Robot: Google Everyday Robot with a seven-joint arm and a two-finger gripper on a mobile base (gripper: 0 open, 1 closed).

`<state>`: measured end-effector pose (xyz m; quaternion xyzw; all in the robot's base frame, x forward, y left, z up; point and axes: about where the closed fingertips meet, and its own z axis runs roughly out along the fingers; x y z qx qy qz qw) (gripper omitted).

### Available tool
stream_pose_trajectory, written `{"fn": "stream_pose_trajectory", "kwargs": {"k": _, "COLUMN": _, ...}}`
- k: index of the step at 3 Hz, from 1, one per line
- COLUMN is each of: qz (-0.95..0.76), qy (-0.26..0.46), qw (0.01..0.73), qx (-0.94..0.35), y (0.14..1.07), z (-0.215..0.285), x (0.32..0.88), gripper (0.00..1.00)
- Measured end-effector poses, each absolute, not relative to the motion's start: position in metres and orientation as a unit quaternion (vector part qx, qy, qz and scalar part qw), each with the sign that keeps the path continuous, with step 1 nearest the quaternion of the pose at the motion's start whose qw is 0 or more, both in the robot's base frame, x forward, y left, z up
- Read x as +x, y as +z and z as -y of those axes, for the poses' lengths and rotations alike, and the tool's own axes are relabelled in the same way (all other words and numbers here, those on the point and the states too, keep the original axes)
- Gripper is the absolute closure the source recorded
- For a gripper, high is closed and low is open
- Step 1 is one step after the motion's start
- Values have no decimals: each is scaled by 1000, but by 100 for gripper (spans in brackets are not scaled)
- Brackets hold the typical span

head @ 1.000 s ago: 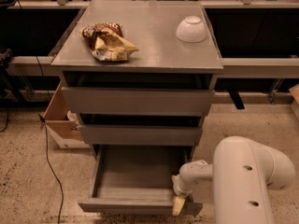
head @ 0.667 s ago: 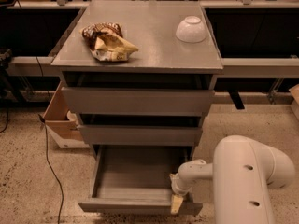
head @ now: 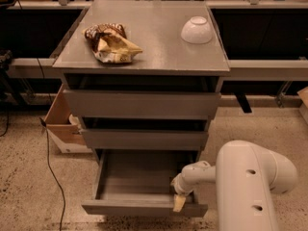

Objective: Close bottom drawer

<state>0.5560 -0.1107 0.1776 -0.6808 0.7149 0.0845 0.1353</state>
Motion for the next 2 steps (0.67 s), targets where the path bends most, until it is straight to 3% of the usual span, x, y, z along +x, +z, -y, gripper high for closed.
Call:
{"fn": "stream_pose_trajectory", "kwargs": {"k": 1, "qz": -715, "qy": 85, "qw": 135, "qx": -681, "y": 184, "z": 111, "x": 556, "gripper": 67}}
{"fn": "stream_pose_trajectory", "kwargs": {"k": 2, "qz": -712, "qy": 69, "qw": 161, "qx": -680, "y": 198, "z": 111, "x": 579, "gripper": 72}}
